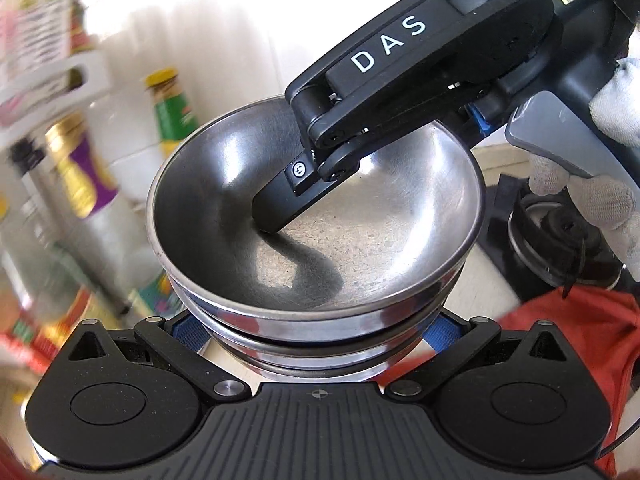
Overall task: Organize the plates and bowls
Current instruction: 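Lower the nested steel bowls onto the flower plate stack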
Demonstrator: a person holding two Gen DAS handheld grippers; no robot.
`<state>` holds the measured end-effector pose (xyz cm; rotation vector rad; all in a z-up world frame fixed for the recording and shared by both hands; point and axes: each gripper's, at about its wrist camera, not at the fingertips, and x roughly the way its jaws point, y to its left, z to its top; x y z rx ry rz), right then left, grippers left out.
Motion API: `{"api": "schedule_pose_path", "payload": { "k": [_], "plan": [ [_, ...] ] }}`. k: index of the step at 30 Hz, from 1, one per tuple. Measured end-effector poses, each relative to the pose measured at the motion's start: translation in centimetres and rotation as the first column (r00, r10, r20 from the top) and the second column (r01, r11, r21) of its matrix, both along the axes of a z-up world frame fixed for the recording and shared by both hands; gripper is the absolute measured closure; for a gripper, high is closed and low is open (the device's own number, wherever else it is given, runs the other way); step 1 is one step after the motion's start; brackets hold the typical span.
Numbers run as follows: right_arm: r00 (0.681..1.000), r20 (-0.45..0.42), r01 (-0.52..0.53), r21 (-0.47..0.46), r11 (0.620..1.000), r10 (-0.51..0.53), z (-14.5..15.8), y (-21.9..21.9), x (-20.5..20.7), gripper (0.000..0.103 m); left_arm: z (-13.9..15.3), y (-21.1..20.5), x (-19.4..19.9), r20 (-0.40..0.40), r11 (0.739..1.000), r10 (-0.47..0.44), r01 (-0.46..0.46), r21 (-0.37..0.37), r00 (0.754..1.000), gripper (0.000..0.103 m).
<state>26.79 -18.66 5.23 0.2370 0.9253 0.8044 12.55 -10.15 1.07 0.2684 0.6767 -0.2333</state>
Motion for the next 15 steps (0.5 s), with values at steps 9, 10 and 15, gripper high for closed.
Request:
{"api": "schedule_pose_path", "payload": {
  "k": [9, 10, 15],
  "plan": [
    [0.998, -0.058, 0.001, -0.02, 1.0, -0.002, -2.3, 2.8, -4.7, 0.042, -1.3, 3.0, -6.2, -0.043, 1.0, 0.013, -0.014, -0.013, 0.999, 0.0],
    [0.998, -0.065, 0.005, -0.023, 1.0, -0.006, -2.6, 3.0, -5.3, 0.042, -1.5, 3.4, -7.2, -0.047, 1.0, 0.011, -0.011, -0.012, 0.999, 0.0],
    [0.995, -0.093, 0.022, -0.04, 0.999, -0.026, -4.0, 3.7, -7.7, 0.042, -2.8, 3.9, -9.4, -0.083, 1.0, -0.012, 0.011, -0.018, 0.997, 0.0]
  ]
}}
